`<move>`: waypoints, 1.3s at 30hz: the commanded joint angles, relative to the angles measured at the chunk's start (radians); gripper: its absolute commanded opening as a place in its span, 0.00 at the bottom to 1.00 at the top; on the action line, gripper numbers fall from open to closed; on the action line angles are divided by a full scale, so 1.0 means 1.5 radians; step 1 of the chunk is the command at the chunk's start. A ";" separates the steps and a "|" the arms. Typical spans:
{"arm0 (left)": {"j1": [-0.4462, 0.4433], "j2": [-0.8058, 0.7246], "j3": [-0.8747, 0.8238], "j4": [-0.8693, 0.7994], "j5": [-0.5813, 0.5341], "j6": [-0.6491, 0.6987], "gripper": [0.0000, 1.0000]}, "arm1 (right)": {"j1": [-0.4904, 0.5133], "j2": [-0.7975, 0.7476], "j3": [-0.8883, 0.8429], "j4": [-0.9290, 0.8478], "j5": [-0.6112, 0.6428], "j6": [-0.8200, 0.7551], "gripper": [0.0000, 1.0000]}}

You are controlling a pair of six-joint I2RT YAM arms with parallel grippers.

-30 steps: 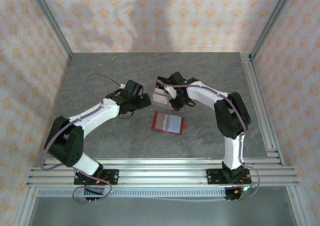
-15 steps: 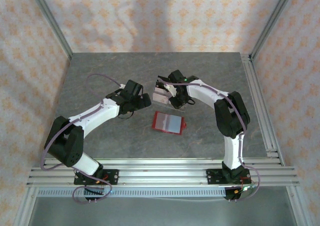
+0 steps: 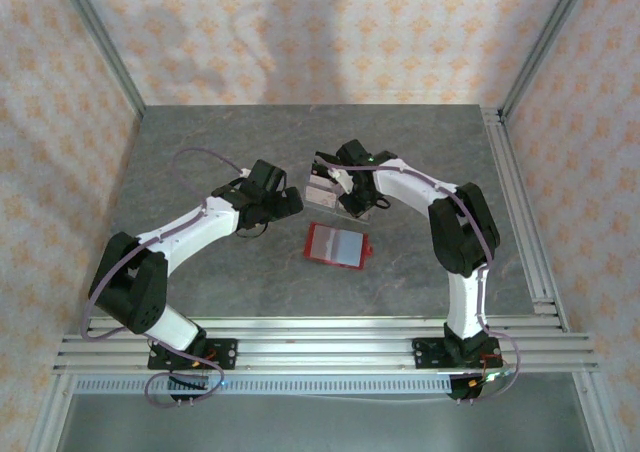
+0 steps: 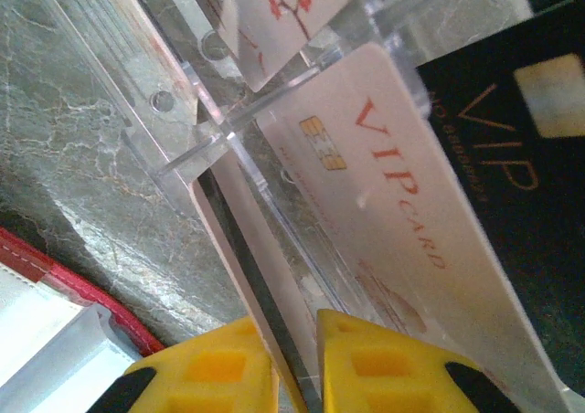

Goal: Put the credit cards into the card holder

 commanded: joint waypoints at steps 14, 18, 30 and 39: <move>0.003 0.011 0.004 0.010 0.004 -0.008 1.00 | -0.002 -0.008 0.033 -0.039 0.018 -0.010 0.25; 0.002 0.011 0.004 0.011 0.004 -0.008 1.00 | -0.002 -0.004 0.033 -0.040 0.018 -0.011 0.23; 0.001 0.013 0.007 0.011 0.005 -0.009 1.00 | -0.002 -0.013 0.040 -0.045 0.021 -0.011 0.24; -0.001 0.014 0.006 0.011 0.005 -0.010 1.00 | 0.000 -0.011 0.041 -0.048 0.022 -0.011 0.22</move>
